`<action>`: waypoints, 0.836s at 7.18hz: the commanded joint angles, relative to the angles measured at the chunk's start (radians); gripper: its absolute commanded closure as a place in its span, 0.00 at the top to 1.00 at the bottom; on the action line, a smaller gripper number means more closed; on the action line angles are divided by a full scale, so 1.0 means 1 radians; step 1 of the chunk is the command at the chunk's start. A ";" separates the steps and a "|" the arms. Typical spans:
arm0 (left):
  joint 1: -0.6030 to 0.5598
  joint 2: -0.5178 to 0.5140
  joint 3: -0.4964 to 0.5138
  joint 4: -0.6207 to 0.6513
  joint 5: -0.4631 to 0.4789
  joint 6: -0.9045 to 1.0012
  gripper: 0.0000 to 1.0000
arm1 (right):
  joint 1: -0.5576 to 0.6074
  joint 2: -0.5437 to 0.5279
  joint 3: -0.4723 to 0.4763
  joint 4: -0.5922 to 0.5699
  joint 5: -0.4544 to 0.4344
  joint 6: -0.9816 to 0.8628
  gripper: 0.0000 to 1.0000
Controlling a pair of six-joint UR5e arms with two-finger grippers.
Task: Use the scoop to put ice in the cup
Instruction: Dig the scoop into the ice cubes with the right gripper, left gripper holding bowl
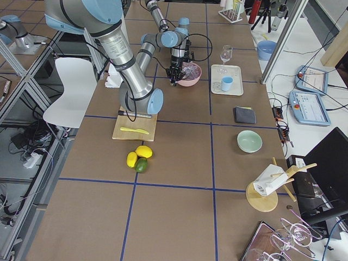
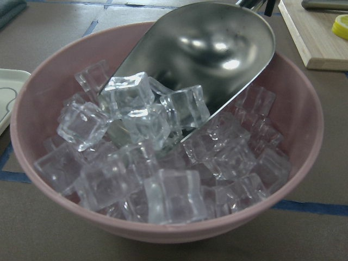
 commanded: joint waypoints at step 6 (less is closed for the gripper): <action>0.000 0.000 0.000 -0.001 0.000 0.000 1.00 | 0.153 -0.052 0.128 0.051 0.139 0.136 0.00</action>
